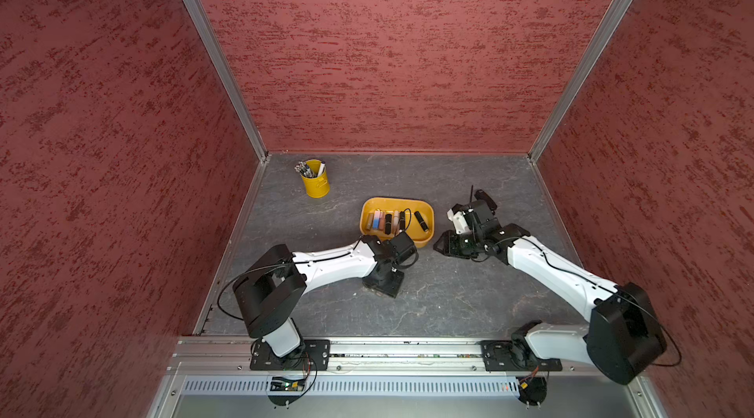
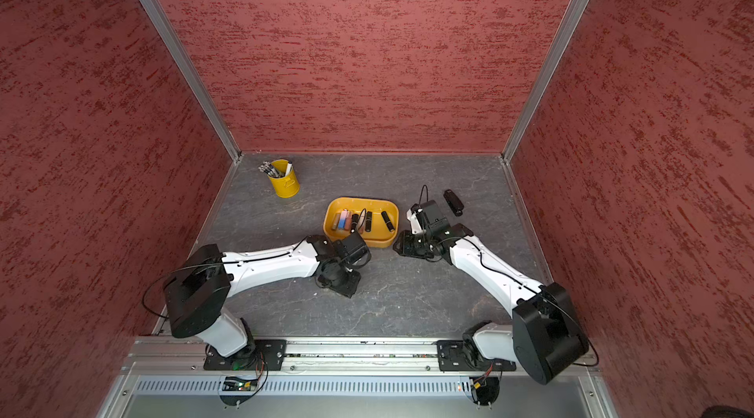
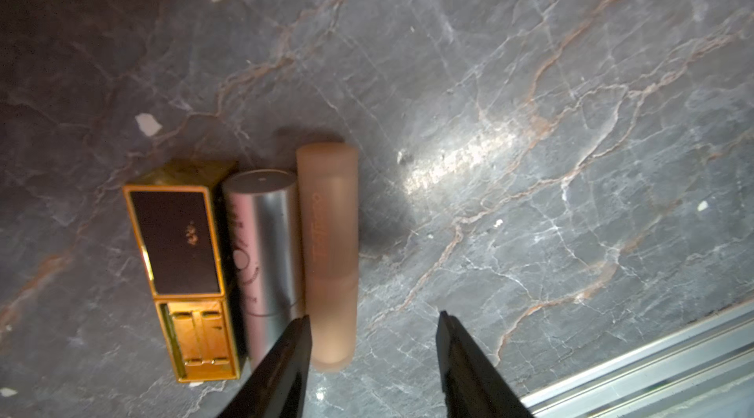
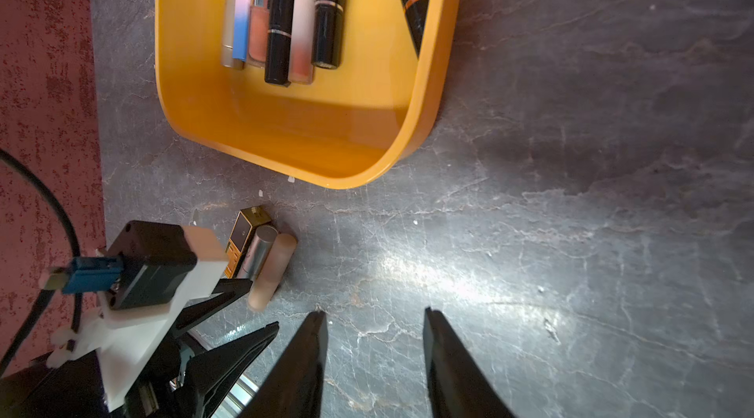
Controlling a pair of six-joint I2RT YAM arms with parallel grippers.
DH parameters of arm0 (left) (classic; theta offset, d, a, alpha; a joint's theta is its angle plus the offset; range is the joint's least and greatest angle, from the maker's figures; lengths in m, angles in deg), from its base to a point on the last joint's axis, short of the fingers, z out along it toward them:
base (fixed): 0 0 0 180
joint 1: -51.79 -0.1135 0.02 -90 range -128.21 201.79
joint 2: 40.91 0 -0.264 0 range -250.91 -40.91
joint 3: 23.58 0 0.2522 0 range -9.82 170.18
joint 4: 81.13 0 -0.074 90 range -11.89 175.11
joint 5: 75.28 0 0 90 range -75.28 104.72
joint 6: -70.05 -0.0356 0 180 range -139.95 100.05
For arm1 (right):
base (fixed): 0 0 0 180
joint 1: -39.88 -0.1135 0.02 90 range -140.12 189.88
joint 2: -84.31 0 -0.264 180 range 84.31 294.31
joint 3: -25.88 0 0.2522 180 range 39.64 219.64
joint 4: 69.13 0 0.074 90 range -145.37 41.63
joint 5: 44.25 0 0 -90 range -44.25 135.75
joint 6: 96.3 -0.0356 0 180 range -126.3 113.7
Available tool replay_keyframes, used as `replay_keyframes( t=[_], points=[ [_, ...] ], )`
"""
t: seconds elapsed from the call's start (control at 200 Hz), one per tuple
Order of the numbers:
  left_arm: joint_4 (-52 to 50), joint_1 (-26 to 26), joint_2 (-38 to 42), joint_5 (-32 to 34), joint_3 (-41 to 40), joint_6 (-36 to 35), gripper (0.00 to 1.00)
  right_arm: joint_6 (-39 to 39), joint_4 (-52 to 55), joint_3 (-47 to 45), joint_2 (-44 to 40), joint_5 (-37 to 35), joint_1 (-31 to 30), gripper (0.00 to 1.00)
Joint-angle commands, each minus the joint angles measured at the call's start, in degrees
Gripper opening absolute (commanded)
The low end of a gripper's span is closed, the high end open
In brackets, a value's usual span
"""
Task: Put the lipstick into the storage box
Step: Pick up the lipstick at the center of the board.
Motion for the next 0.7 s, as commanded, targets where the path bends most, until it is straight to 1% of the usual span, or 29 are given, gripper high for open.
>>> replay_keyframes(
  t=[0.0, 0.386, 0.566, 0.691],
  points=[
    [-1.93, 0.78, -1.60, 1.81, 1.63, -0.22, 0.53, -0.23, -1.52, -0.63, 0.05, 0.91, 0.61, 0.43],
    [-2.59, 2.04, -2.71, 2.23, 1.47, 0.21, 0.52, -0.41, -2.42, -0.54, 0.70, 1.81, 0.82, 0.43],
    [-2.40, 2.28, -3.04, 2.27, 0.76, 0.56, 0.48, -0.67, -2.70, -0.57, 0.86, 2.23, 0.80, 0.43],
    [-2.28, 2.42, -4.04, 2.15, 0.44, 0.45, 0.43, -0.67, -2.68, -0.55, 0.76, 2.30, 0.84, 0.43]
  ],
)
